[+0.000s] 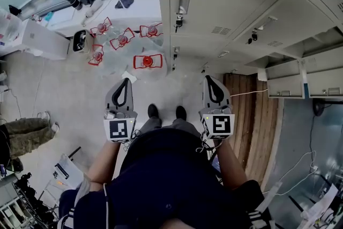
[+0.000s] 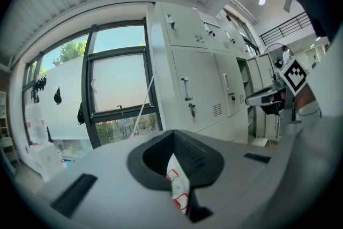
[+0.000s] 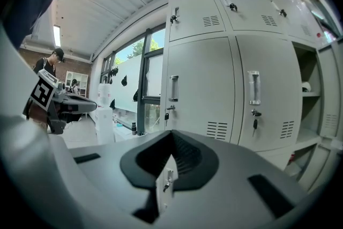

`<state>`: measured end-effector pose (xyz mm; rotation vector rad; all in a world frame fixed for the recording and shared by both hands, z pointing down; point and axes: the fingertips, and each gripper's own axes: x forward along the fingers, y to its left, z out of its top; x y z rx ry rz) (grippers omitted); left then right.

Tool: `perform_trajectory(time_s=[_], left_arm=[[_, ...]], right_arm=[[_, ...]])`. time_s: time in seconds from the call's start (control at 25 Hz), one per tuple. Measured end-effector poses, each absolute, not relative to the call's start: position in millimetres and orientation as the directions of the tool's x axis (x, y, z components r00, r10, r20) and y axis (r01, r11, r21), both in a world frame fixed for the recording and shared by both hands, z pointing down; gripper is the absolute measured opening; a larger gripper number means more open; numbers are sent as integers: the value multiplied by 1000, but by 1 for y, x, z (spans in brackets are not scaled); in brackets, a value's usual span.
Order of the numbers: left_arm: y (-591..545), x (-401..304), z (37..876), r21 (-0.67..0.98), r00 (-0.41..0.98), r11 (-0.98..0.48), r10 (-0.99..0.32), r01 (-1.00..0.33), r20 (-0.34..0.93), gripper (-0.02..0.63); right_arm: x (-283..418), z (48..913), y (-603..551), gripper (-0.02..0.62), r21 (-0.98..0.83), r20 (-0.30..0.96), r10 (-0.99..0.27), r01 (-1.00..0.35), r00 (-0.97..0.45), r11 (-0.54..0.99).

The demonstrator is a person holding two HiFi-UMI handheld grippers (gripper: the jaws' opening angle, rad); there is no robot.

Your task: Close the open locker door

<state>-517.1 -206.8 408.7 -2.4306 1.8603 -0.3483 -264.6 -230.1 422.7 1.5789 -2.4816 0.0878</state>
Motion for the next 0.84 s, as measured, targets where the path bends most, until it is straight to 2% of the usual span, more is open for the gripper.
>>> perform_trajectory(time_s=[0.84], left_arm=[[-206, -520, 403, -174, 233, -250, -966, -953, 112, 5]], right_arm=[[-270, 417, -231, -3, 110, 202, -881, -884, -429, 455]])
